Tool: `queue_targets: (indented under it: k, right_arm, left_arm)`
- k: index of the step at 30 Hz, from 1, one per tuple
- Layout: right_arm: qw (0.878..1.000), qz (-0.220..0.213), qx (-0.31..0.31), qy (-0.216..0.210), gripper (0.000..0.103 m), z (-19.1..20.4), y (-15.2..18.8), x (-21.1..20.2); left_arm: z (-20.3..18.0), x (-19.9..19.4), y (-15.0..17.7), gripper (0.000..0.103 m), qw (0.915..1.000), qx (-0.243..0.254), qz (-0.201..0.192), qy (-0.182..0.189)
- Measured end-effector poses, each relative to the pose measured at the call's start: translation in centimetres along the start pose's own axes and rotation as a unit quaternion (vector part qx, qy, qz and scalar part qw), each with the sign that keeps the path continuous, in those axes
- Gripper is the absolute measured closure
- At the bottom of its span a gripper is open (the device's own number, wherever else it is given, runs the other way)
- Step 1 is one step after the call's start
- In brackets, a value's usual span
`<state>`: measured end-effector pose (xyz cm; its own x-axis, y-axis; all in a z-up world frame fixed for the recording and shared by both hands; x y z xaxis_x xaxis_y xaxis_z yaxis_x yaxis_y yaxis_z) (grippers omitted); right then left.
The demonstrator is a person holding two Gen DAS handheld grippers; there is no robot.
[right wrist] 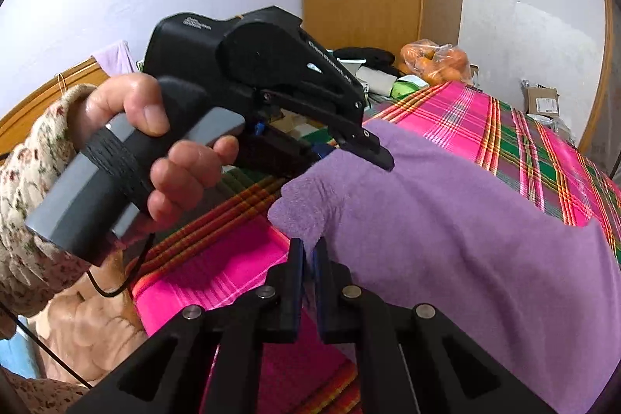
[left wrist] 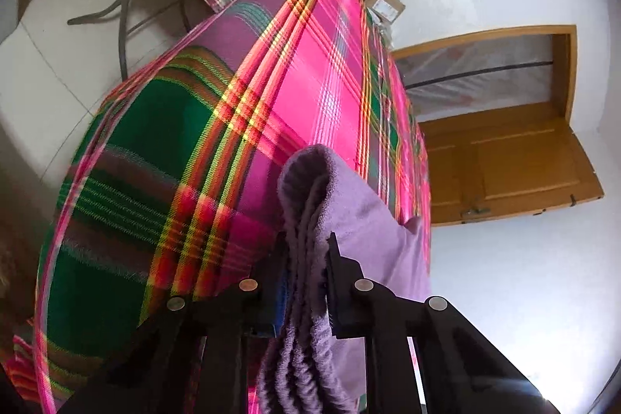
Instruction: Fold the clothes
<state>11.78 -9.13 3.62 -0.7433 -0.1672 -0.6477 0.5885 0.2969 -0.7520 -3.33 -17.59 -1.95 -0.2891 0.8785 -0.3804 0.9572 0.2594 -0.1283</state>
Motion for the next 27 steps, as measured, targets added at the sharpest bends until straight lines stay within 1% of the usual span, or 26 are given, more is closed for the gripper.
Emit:
queue_targets:
  k: [2, 4, 6, 7, 8, 14, 18, 19, 21, 22, 23, 27]
  right_arm:
    - [1.000, 0.001, 0.002, -0.003, 0.094, -0.2, 0.1, -0.1]
    - [1.000, 0.002, 0.001, -0.002, 0.088, -0.2, 0.1, -0.2]
    - [1.000, 0.000, -0.009, 0.008, 0.064, 0.2, 0.1, -0.2]
    - [1.000, 0.000, -0.022, 0.017, 0.061, 0.7, 0.1, 0.0]
    - [0.999, 0.001, -0.035, 0.027, 0.061, 1.2, 0.1, 0.2]
    - [0.991, 0.005, -0.109, 0.081, 0.060, 4.2, -0.2, 1.3]
    - [0.988, 0.011, -0.116, 0.100, 0.060, 4.6, -0.8, 2.0]
    - [0.989, 0.010, -0.113, 0.099, 0.061, 4.6, -0.9, 2.1]
    - [0.990, 0.009, -0.104, 0.093, 0.078, 4.4, -1.1, 2.1]
    - [0.991, 0.008, -0.100, 0.089, 0.079, 4.3, -1.2, 2.2]
    - [0.992, 0.007, -0.095, 0.086, 0.083, 4.2, -1.3, 2.2]
    - [0.994, 0.005, -0.078, 0.073, 0.084, 3.8, -1.7, 2.4]
  left_arm:
    - [0.1, 0.2, 0.1, 0.086, 1.0000, -0.005, 0.001, 0.001]
    - [0.1, 0.2, 0.0, 0.086, 1.0000, 0.004, 0.008, -0.002]
    - [0.0, 0.2, 0.1, 0.086, 0.9999, 0.005, 0.009, -0.004]
    - [0.0, 0.2, 0.1, 0.086, 0.9999, 0.007, 0.009, -0.006]
    - [0.0, 0.2, 0.1, 0.086, 0.9999, 0.009, 0.012, -0.007]
    - [0.2, 0.1, 0.1, 0.085, 0.9998, 0.007, 0.019, -0.004]
    - [0.2, 0.1, 0.1, 0.085, 0.9997, 0.006, 0.023, -0.006]
    - [0.3, 0.2, 0.1, 0.085, 0.9997, 0.004, 0.024, -0.006]
    - [0.2, 0.1, 0.0, 0.085, 0.9996, 0.004, 0.026, -0.007]
    - [0.2, 0.1, 0.0, 0.085, 0.9996, 0.003, 0.028, -0.008]
    - [0.2, 0.1, -0.1, 0.085, 0.9995, 0.003, 0.029, -0.008]
    - [0.0, 0.0, -0.1, 0.085, 0.9993, 0.004, 0.034, -0.014]
Point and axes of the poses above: each gripper's, at about its wrist camera, not at the fingertips, and x roughly the way its jaws point, z to its left, y to its underside, the point moved 1 cm from there along x, roughly the way its jaws point, and after that the axes turned 11 degrees about y, right-handed, at the moved point
